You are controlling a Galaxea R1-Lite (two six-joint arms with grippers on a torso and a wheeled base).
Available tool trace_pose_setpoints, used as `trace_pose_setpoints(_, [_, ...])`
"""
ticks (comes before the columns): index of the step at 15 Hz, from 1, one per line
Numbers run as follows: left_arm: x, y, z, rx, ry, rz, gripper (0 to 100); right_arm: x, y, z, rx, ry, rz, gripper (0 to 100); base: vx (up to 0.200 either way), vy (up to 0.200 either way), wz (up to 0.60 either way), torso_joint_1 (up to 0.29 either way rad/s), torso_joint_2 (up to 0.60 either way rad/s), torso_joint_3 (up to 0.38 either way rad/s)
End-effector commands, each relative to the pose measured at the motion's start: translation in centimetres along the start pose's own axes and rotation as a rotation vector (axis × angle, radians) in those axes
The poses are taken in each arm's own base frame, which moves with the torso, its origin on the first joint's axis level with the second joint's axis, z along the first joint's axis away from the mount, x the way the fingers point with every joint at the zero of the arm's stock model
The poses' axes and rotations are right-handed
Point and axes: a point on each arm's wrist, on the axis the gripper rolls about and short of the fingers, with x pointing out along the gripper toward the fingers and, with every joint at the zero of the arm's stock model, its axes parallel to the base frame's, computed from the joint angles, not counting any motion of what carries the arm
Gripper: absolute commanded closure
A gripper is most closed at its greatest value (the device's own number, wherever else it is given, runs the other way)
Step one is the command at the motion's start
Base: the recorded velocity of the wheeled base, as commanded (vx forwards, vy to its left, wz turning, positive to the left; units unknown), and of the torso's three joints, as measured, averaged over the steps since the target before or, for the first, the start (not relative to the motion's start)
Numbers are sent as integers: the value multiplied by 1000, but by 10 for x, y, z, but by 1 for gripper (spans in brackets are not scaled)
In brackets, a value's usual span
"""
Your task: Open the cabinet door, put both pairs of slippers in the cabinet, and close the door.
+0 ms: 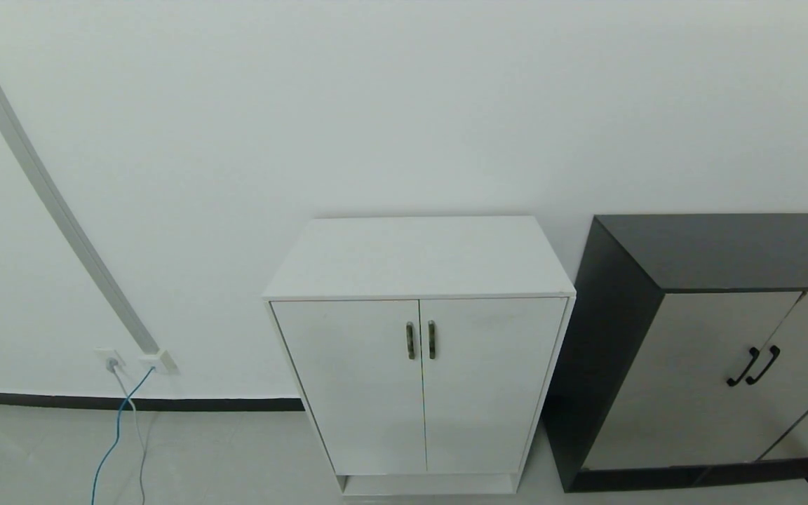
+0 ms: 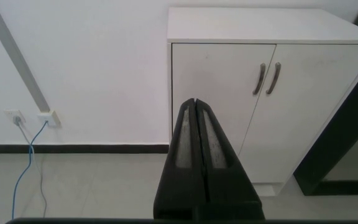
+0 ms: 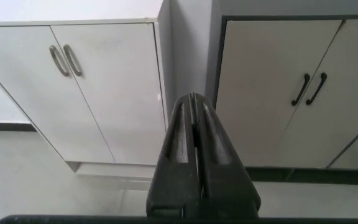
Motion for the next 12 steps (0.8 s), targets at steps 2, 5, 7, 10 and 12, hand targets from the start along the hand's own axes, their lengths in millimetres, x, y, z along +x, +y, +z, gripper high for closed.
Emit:
trace_pose_setpoints(2, [0, 0, 0, 0, 0, 1, 100, -3, 0, -1, -5, -45, -39, 100, 0, 0, 0, 0, 0, 0])
trace_pose_setpoints(5, [0, 0, 0, 0, 0, -1, 100, -3, 0, -1, 43, -51, -52, 100, 0, 0, 0, 0, 0, 0])
trace_pose_setpoints(7, [0, 0, 0, 0, 0, -1, 100, -3, 0, -1, 52, -51, -58, 100, 0, 0, 0, 0, 0, 0])
trace_pose_setpoints(10, [0, 0, 0, 1, 0, -1, 100, -4, 0, -1, 65, -53, -67, 100, 0, 0, 0, 0, 0, 0])
trace_pose_setpoints(12, [0, 0, 0, 1, 0, -1, 100, -4, 0, -1, 62, -53, -65, 100, 0, 0, 0, 0, 0, 0])
